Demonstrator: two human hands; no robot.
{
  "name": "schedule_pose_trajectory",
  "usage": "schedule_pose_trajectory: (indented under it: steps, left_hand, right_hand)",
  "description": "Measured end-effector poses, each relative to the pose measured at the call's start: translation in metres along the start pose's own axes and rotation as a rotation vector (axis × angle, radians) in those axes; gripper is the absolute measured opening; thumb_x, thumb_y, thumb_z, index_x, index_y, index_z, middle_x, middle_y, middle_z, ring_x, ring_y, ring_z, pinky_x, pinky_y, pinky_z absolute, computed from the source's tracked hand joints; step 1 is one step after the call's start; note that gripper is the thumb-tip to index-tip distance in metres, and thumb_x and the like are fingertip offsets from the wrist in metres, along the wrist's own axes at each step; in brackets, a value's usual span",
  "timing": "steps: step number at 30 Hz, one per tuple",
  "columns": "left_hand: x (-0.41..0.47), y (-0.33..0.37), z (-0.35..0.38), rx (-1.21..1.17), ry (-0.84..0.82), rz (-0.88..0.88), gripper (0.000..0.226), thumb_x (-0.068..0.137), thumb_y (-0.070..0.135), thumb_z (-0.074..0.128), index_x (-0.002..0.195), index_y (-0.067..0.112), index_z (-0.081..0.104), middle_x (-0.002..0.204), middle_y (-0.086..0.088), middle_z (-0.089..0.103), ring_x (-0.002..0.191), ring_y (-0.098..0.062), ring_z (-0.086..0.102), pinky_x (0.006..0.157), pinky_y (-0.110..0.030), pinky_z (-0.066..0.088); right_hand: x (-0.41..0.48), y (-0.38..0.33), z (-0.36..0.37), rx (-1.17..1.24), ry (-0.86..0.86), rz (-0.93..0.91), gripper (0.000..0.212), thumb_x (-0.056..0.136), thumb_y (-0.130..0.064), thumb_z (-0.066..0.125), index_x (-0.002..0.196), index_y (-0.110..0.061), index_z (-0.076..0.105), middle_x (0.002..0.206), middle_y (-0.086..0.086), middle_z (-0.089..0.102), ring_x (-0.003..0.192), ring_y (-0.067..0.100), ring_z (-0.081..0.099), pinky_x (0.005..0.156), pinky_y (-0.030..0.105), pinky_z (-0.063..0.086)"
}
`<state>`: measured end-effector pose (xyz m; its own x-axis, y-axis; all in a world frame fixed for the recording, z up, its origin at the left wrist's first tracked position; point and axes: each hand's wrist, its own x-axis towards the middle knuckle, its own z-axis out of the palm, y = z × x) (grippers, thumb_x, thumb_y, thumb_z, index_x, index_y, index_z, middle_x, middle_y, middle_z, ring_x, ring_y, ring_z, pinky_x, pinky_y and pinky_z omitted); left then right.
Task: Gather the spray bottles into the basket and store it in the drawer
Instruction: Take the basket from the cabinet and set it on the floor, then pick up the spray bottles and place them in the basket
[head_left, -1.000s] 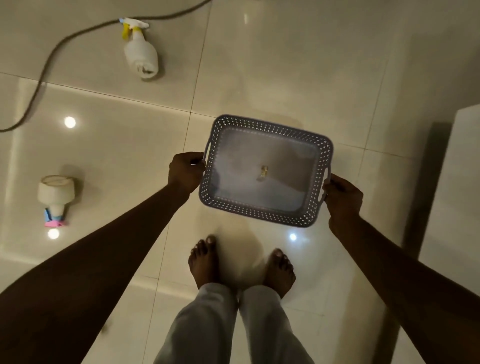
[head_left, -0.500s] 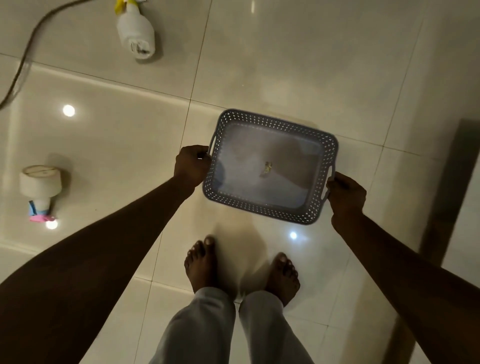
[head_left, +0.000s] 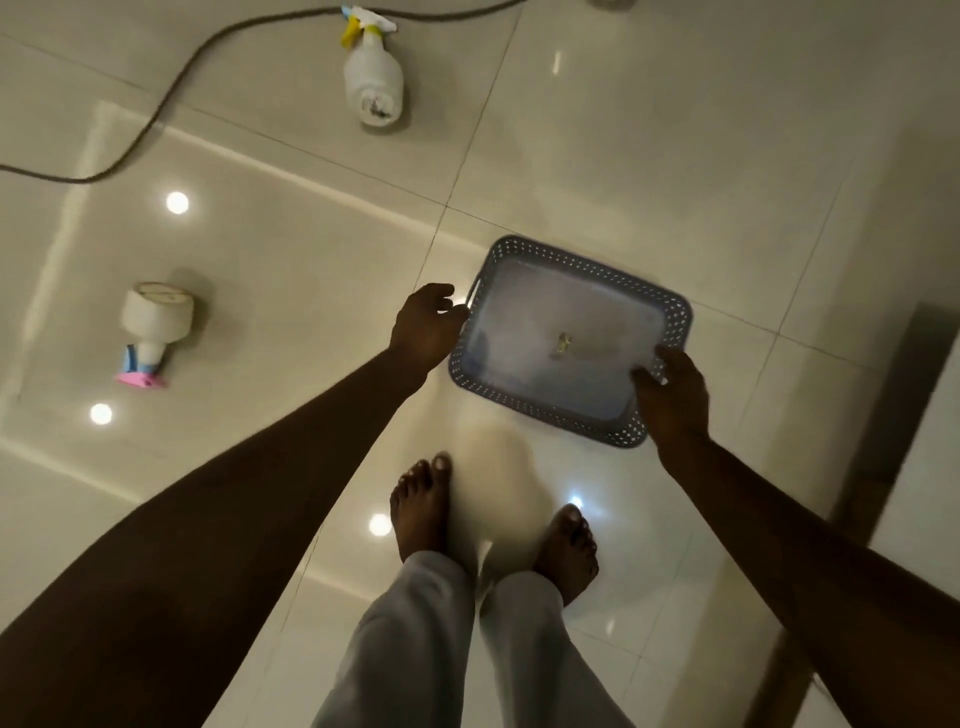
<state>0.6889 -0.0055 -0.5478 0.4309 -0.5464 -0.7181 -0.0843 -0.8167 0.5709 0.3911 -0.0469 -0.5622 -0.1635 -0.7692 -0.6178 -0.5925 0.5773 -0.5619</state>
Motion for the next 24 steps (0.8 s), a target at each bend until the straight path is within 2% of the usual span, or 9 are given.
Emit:
schedule_pose_trajectory:
  steps: [3, 7, 12, 13, 16, 18, 22, 24]
  left_hand:
    - [-0.043, -0.002, -0.024, -0.069, 0.052, 0.029, 0.04, 0.097, 0.028, 0.066, 0.136, 0.021, 0.064, 0.131, 0.001, 0.069, 0.117, -0.016, 0.065, 0.103, -0.031, 0.048]
    - [-0.113, -0.023, -0.061, -0.189, 0.124, 0.006, 0.033, 0.095, 0.028, 0.068, 0.128, 0.023, 0.07, 0.124, 0.005, 0.072, 0.11, -0.019, 0.071, 0.1, -0.034, 0.053]
    - [-0.208, -0.077, -0.12, -0.324, 0.22, -0.109, 0.032, 0.095, 0.021, 0.069, 0.127, 0.019, 0.07, 0.125, -0.004, 0.073, 0.113, -0.031, 0.071, 0.099, -0.053, 0.057]
    - [-0.224, -0.092, -0.133, -0.352, 0.247, -0.133, 0.031, 0.095, 0.02, 0.069, 0.126, 0.019, 0.07, 0.125, -0.005, 0.073, 0.115, -0.031, 0.07, 0.1, -0.053, 0.057]
    - [-0.264, -0.141, -0.168, -0.452, 0.342, -0.201, 0.028, 0.096, 0.018, 0.069, 0.124, 0.019, 0.071, 0.122, -0.001, 0.073, 0.119, -0.028, 0.069, 0.1, -0.049, 0.055]
    - [-0.281, -0.178, -0.193, -0.526, 0.415, -0.25, 0.027, 0.097, 0.016, 0.069, 0.123, 0.017, 0.071, 0.121, 0.0, 0.072, 0.117, -0.026, 0.069, 0.099, -0.045, 0.056]
    - [-0.298, -0.252, -0.239, -0.608, 0.494, -0.364, 0.031, 0.096, 0.019, 0.067, 0.127, 0.019, 0.071, 0.126, 0.0, 0.072, 0.115, -0.02, 0.068, 0.108, -0.05, 0.053]
    - [-0.306, -0.297, -0.262, -0.601, 0.502, -0.431, 0.033, 0.095, 0.02, 0.067, 0.128, 0.019, 0.07, 0.125, 0.0, 0.072, 0.118, -0.022, 0.068, 0.107, -0.05, 0.053]
  right_hand:
    - [-0.043, -0.036, 0.012, -0.054, -0.137, -0.141, 0.047, 0.098, -0.022, 0.068, 0.143, -0.015, 0.057, 0.149, 0.009, 0.056, 0.136, 0.025, 0.054, 0.11, 0.04, 0.048]
    - [-0.112, -0.078, 0.03, -0.103, -0.305, -0.288, 0.044, 0.099, -0.023, 0.067, 0.142, -0.02, 0.057, 0.146, 0.006, 0.058, 0.133, 0.019, 0.056, 0.102, 0.032, 0.049]
    - [-0.205, -0.123, 0.056, -0.214, -0.513, -0.403, 0.045, 0.099, -0.025, 0.066, 0.143, -0.028, 0.055, 0.146, -0.004, 0.057, 0.124, 0.004, 0.051, 0.086, 0.004, 0.038]
    - [-0.225, -0.128, 0.064, -0.228, -0.557, -0.424, 0.045, 0.099, -0.026, 0.066, 0.143, -0.028, 0.055, 0.146, -0.004, 0.057, 0.124, 0.003, 0.051, 0.088, 0.005, 0.039]
    - [-0.276, -0.133, 0.09, -0.277, -0.682, -0.51, 0.047, 0.099, -0.025, 0.066, 0.144, -0.028, 0.054, 0.145, -0.004, 0.057, 0.126, 0.007, 0.054, 0.099, 0.024, 0.05]
    - [-0.304, -0.131, 0.119, -0.328, -0.749, -0.551, 0.046, 0.099, -0.023, 0.067, 0.144, -0.027, 0.055, 0.143, -0.004, 0.059, 0.126, 0.01, 0.057, 0.1, 0.026, 0.054]
    - [-0.347, -0.116, 0.193, -0.435, -0.835, -0.558, 0.044, 0.097, -0.019, 0.07, 0.14, -0.021, 0.059, 0.139, -0.004, 0.063, 0.124, 0.009, 0.059, 0.084, 0.002, 0.047]
    - [-0.371, -0.101, 0.234, -0.475, -0.861, -0.502, 0.042, 0.096, -0.02, 0.071, 0.137, -0.021, 0.061, 0.138, -0.005, 0.064, 0.123, 0.012, 0.061, 0.082, 0.001, 0.044]
